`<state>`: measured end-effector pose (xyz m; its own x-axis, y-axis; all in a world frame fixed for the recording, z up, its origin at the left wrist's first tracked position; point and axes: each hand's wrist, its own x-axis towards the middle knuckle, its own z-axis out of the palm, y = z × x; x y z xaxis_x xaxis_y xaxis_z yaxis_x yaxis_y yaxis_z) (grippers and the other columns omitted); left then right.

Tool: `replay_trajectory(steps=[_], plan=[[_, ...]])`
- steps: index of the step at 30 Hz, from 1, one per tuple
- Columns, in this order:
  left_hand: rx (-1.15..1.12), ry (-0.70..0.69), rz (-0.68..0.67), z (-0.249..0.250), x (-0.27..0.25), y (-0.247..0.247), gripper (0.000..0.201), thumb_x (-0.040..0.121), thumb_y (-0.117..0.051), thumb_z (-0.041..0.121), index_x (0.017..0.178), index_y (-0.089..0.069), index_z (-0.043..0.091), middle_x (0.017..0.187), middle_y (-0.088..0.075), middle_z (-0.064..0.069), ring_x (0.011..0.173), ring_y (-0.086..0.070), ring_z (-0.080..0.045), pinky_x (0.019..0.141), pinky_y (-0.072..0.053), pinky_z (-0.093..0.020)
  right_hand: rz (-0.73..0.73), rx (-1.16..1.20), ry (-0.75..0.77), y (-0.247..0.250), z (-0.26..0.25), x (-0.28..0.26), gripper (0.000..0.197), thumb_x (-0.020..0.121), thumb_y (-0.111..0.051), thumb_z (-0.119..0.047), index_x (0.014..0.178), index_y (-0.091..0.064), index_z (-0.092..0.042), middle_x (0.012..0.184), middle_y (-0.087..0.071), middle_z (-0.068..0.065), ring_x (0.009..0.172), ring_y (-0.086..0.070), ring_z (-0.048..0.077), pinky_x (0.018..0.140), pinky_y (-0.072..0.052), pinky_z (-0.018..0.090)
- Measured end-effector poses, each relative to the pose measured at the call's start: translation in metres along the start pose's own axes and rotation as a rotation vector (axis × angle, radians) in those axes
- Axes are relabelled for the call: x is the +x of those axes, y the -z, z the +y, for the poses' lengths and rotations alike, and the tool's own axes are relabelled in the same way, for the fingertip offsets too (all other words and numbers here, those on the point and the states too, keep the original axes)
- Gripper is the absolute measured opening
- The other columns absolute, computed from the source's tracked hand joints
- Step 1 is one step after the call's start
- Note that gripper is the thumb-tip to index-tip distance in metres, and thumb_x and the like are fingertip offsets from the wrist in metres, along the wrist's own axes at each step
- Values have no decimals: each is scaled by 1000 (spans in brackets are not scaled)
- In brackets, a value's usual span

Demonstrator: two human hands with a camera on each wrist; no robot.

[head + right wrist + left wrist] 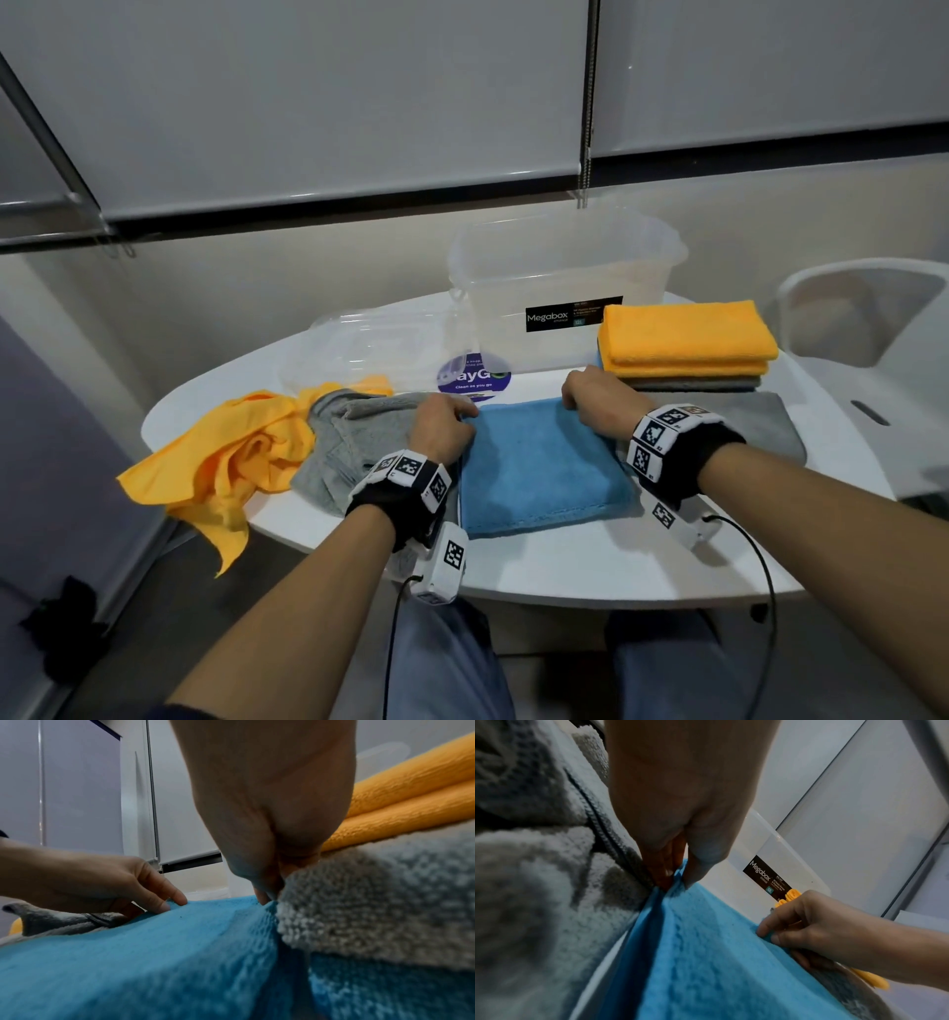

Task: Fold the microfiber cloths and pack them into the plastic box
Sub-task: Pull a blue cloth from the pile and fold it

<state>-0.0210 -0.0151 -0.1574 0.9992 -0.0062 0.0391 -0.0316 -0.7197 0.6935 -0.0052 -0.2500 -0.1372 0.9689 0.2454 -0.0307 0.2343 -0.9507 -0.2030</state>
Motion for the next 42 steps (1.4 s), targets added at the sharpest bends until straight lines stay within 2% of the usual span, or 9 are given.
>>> replay_trajectory(steps=[4,8,14,20,24,30,33,38,42], plan=[[51,-10,7,-5,6,-6,34,85,-59,-6,113,-74,3,112,-72,-11,107,-66,-22,83,-39,-13,-37,-12,7,-8,5,4,32,89,-44,7,114,-60,-4,115,-57,18,102,-59,36,91,-49,46],[111,-37,-21,-12,11,-17,32,84,-57,-7,110,-74,2,111,-71,-15,105,-65,-26,96,-47,-27,-66,-6,-12,-14,4,6,28,86,-42,6,106,-59,-3,114,-58,18,104,-58,36,90,-50,47],[255,-83,-1,-14,15,-22,28,84,-54,-4,103,-69,11,112,-63,-17,108,-58,-31,95,-48,-39,-127,-88,-40,-12,-5,1,31,90,-35,7,113,-55,2,121,-44,20,109,-51,39,91,-46,46],[434,-236,80,6,-10,-3,31,91,-52,4,121,-57,11,124,-48,-14,112,-46,-33,93,-46,-44,-97,-105,25,18,-15,-20,11,90,-41,0,88,-50,-4,118,-48,18,95,-47,30,76,-36,35],[394,-452,-185,27,-47,14,22,94,-63,25,114,-67,18,116,-57,-2,104,-55,-19,88,-46,-31,-74,16,139,22,-13,-45,33,95,-60,-31,122,-63,-13,126,-57,4,109,-56,20,91,-47,32],[535,-544,-518,24,-81,5,47,89,-68,48,119,-64,12,119,-59,-3,104,-57,-21,88,-49,-36,-350,-66,210,9,-26,-85,50,76,-75,-52,116,-64,-24,109,-65,-5,94,-61,16,86,-54,39],[602,-556,-485,14,-87,-4,37,82,-68,41,105,-61,13,113,-56,-1,100,-57,-22,80,-50,-36,-340,-166,203,-6,-26,-94,45,74,-75,-41,112,-63,-19,109,-63,1,95,-62,23,82,-55,43],[658,-554,-345,4,-92,-13,30,83,-56,19,113,-59,22,117,-59,2,108,-60,-23,86,-53,-37,-82,-238,290,-28,-27,-102,26,86,-55,-8,110,-63,-16,113,-63,5,105,-59,25,83,-50,39],[420,-399,-318,9,-84,7,15,79,-59,10,91,-67,14,81,-62,-4,75,-58,-17,61,-36,-17,-105,-24,226,-11,-20,-96,8,86,-51,-11,81,-57,-10,81,-61,7,80,-59,24,66,-37,35]])
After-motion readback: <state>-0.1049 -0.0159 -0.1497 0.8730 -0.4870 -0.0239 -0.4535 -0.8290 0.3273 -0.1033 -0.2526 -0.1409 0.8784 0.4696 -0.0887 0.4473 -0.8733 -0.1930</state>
